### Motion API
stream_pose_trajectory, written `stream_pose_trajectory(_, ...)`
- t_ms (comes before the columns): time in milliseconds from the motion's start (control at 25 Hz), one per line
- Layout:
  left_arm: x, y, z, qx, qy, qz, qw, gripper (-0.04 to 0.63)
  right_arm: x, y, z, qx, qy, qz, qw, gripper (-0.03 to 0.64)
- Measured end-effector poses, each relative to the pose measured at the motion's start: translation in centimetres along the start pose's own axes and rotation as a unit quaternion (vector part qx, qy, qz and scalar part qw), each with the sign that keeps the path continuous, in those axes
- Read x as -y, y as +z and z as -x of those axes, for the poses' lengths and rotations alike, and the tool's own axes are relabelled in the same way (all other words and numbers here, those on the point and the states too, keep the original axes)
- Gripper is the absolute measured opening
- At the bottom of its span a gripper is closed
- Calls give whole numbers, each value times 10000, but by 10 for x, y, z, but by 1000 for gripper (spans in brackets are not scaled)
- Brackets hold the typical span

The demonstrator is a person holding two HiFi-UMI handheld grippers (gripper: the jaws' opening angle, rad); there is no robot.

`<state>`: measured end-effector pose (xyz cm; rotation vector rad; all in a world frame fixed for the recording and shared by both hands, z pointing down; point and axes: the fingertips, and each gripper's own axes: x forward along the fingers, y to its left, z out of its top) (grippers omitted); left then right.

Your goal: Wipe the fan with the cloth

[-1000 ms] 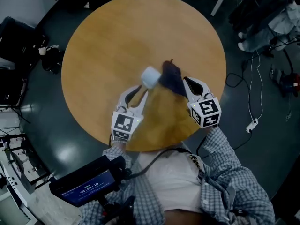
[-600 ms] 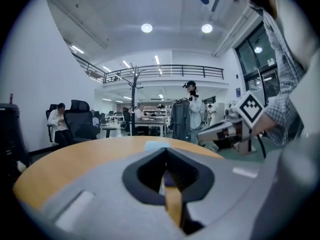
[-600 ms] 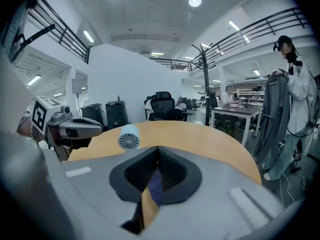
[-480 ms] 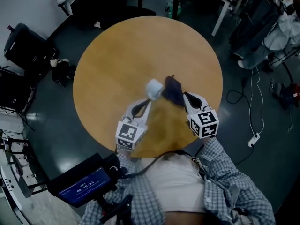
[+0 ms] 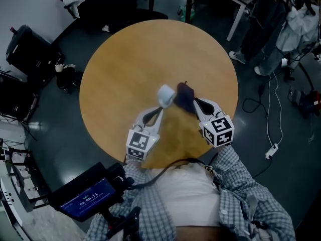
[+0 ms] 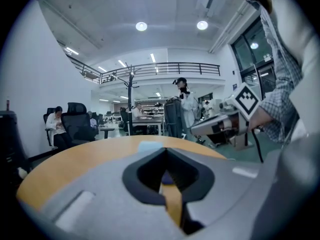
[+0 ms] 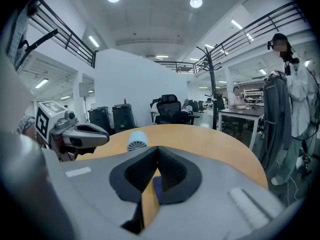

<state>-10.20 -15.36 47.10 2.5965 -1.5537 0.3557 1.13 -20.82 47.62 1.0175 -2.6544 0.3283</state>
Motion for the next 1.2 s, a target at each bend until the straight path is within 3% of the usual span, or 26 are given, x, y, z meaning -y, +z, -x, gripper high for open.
stream_pose_trajectory(1200,1,-5,-2,-87,57,-74,9999,0,-8,-6,-1,-243,144,130,9995,3)
